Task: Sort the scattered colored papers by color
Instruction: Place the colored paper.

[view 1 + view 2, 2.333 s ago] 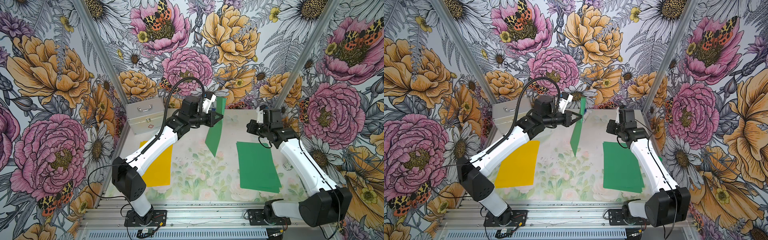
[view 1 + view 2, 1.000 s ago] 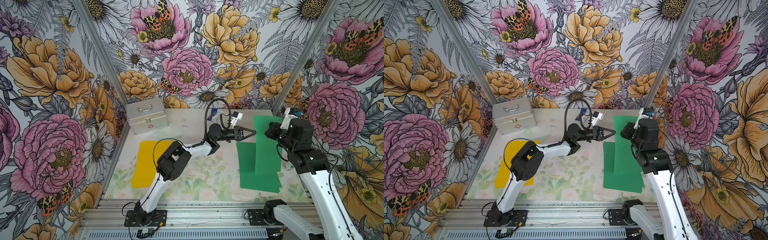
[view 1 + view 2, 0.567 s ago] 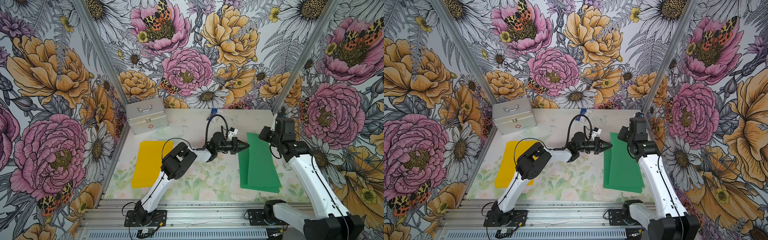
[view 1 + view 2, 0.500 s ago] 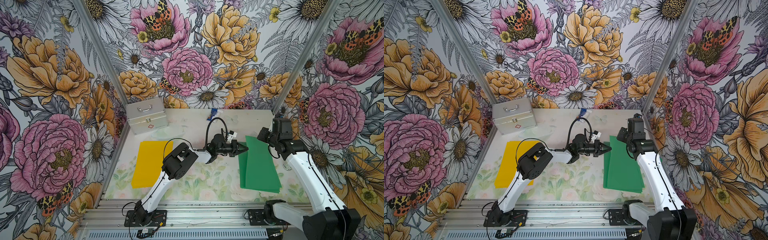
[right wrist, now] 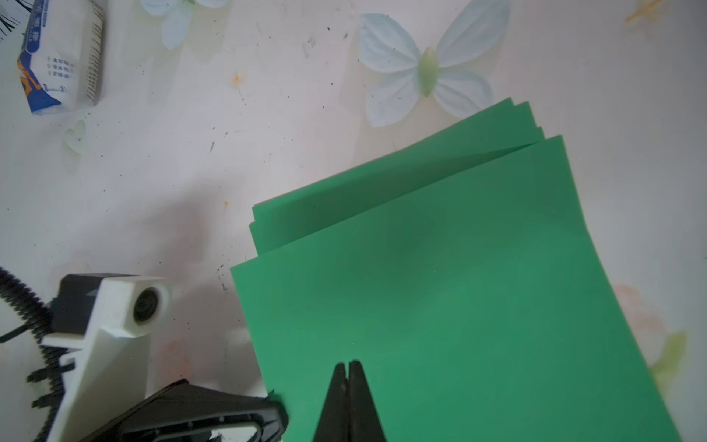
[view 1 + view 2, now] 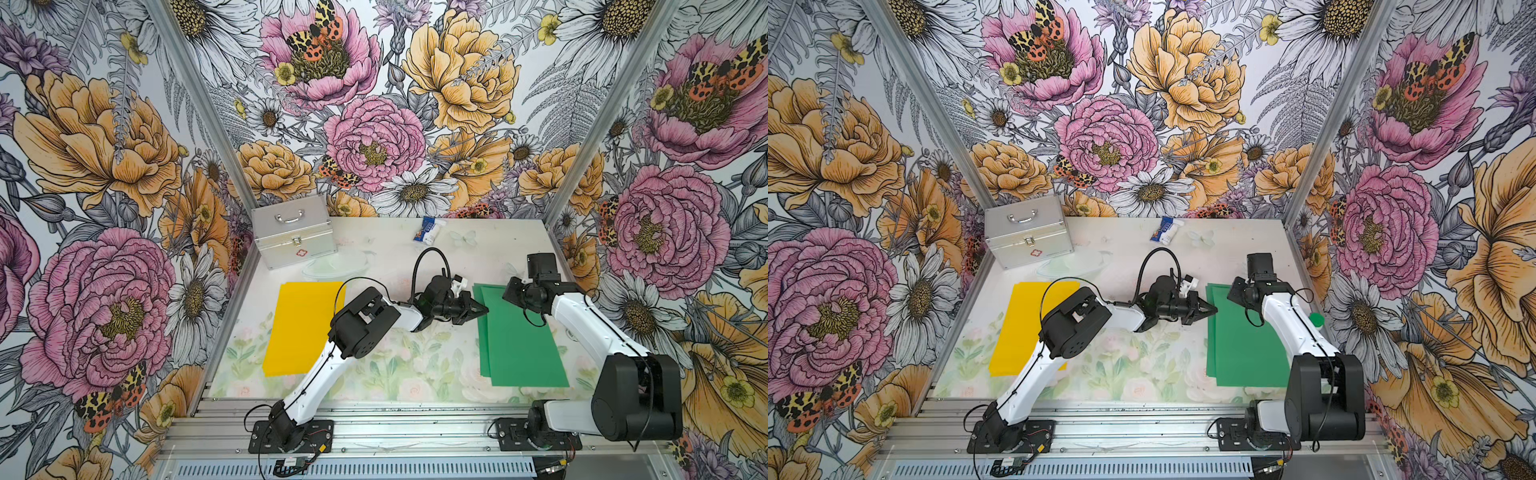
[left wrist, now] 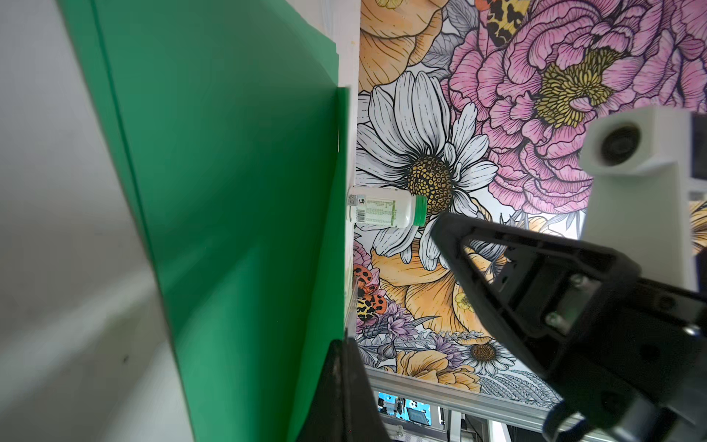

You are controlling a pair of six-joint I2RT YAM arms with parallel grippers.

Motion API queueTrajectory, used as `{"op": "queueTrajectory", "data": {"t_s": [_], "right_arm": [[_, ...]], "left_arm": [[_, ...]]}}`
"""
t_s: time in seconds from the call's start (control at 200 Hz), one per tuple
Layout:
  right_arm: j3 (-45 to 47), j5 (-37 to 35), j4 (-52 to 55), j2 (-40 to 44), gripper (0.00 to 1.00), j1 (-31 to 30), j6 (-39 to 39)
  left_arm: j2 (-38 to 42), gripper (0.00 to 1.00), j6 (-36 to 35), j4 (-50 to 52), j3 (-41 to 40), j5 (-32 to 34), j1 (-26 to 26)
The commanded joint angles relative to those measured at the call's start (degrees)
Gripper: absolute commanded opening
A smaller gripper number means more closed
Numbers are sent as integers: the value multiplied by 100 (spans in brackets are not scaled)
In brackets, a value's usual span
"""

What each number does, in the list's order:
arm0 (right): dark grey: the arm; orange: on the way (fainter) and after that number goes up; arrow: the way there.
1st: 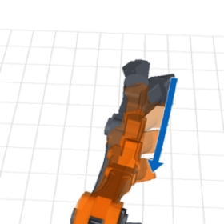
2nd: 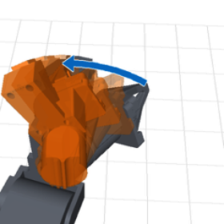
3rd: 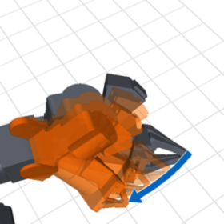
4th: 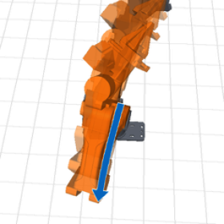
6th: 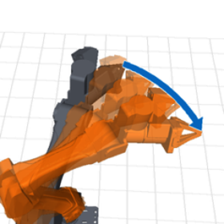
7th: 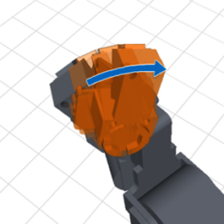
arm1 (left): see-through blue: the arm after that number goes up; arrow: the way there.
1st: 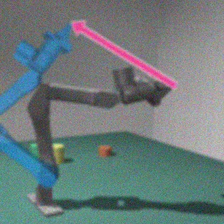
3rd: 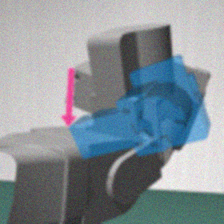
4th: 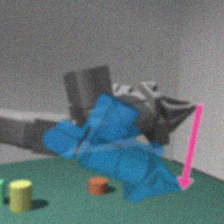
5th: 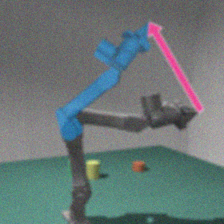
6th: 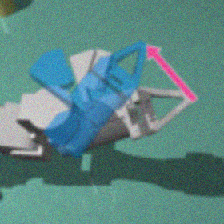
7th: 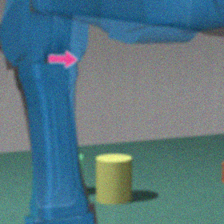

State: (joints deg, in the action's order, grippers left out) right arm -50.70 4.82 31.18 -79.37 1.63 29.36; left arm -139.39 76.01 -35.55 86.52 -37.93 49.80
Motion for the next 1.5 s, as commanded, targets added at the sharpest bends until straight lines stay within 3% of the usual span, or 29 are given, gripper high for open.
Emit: {"op": "queueTrajectory", "data": {"t_s": [0.0,0.165,0.415,1.496], "right_arm": [[86,195,-391,-149,0,122,102],[198,215,-552,-293,0,212,122],[237,204,-677,-584,0,263,185],[464,140,-1093,-1153,0,287,478]], "left_arm": [[-69,0,-447,563,272,-125,-166],[189,0,-1211,1790,402,-179,-367],[2,0,-2066,3398,1301,-398,-428],[-378,0,-1595,3152,1698,-69,-343]]}}
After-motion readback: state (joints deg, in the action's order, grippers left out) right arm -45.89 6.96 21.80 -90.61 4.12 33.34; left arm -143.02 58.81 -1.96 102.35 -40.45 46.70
